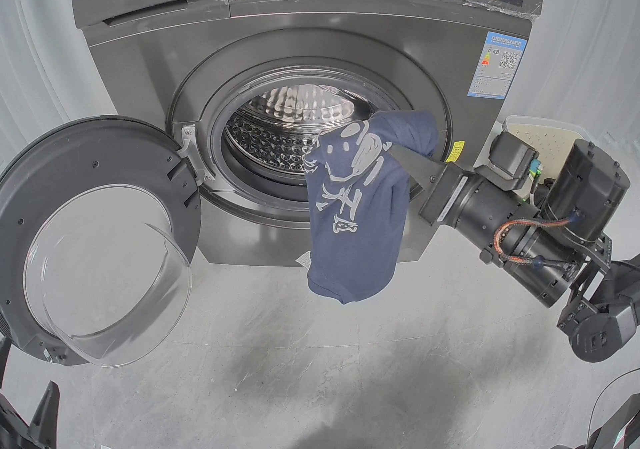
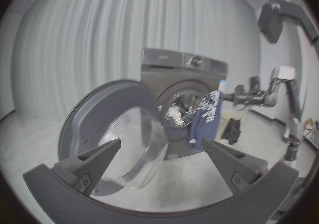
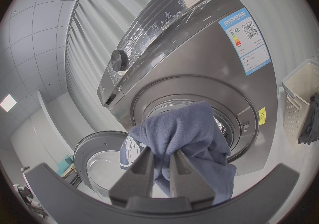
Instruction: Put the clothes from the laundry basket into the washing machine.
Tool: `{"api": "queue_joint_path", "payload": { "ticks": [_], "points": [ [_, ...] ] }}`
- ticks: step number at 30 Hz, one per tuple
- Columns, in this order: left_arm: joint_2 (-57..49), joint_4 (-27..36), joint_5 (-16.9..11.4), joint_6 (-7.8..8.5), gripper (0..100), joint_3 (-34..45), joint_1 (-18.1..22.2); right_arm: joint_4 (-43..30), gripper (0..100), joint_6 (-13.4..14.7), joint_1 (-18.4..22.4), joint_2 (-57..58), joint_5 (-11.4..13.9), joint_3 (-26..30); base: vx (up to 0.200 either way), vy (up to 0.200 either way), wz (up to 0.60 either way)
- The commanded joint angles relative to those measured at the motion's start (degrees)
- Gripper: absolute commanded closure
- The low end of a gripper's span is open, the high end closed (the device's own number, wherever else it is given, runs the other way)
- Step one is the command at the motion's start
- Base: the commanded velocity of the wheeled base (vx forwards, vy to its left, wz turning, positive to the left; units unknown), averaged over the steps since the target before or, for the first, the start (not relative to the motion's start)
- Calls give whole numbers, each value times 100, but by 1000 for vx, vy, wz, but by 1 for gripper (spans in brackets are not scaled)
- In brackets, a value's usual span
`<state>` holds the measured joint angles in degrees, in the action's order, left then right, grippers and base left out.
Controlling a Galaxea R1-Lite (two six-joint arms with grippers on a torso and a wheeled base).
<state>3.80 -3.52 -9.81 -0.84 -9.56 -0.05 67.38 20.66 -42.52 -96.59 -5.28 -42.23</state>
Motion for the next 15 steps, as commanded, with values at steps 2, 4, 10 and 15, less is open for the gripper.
{"api": "queue_joint_path", "payload": {
  "ticks": [2, 4, 10, 15],
  "points": [
    [2107, -131, -1726, -39, 0, -758, -48, 21, 100, 17, -265, -466, -290, -699, 0, 0, 0],
    [2582, -149, -2033, 58, 0, -758, -83, 30, 100, 17, -301, -528, -298, -778, 0, 0, 0],
    [4172, -746, -2359, 277, 0, -776, -1006, 504, 100, 17, -301, -651, -228, -875, 0, 0, 0],
    [5069, -1142, -2244, 216, 0, -776, -1876, 557, 100, 17, -318, -651, -210, -892, 0, 0, 0]
  ]
}}
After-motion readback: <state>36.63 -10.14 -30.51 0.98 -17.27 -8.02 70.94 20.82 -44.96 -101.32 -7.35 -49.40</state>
